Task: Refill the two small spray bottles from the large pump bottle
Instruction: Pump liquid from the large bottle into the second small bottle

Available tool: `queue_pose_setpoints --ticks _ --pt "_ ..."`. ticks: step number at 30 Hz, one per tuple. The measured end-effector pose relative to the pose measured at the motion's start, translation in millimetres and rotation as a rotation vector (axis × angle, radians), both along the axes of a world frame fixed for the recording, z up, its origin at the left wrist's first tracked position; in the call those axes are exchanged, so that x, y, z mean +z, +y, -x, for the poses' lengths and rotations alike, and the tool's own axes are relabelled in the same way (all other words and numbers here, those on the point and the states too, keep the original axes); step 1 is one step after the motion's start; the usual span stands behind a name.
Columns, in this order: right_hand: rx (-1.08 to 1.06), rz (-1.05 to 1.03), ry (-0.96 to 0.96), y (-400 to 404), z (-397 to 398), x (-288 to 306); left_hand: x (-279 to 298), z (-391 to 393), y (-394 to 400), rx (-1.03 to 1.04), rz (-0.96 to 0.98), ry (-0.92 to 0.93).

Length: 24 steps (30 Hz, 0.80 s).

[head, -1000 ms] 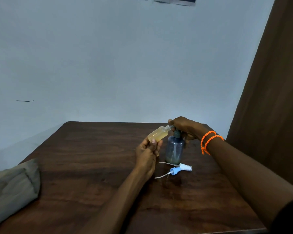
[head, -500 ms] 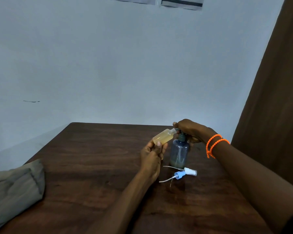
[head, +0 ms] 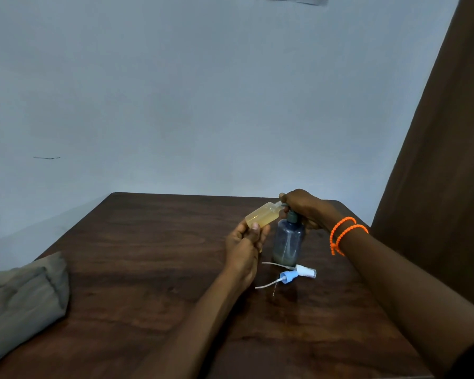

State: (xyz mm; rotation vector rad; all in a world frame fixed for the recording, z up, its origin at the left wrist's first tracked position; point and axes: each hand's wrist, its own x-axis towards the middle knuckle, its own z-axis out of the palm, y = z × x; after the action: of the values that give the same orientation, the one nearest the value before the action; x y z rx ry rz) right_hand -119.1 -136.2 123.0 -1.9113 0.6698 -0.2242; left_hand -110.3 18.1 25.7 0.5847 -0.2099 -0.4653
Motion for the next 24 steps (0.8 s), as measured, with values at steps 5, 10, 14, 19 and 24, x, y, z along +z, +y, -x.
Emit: queue_pose_setpoints --ticks 5,10,14,19,24 --pt "0.006 0.071 0.078 -1.5 3.9 10.8 1.7 2.8 3.0 -0.009 -0.001 0.029" --pt "-0.014 0.009 0.04 -2.2 0.0 5.7 -0.5 0.3 1.6 -0.008 0.003 0.036" --pt "-0.001 0.021 0.043 1.0 3.1 2.3 -0.9 0.8 1.7 -0.024 -0.001 0.024" --pt "0.019 0.058 0.087 -2.6 2.1 10.1 0.0 -0.5 0.4 -0.005 0.008 0.03" --pt "0.007 -0.054 0.002 -4.5 -2.4 -1.2 -0.9 -1.5 -1.6 -0.004 0.001 0.013"
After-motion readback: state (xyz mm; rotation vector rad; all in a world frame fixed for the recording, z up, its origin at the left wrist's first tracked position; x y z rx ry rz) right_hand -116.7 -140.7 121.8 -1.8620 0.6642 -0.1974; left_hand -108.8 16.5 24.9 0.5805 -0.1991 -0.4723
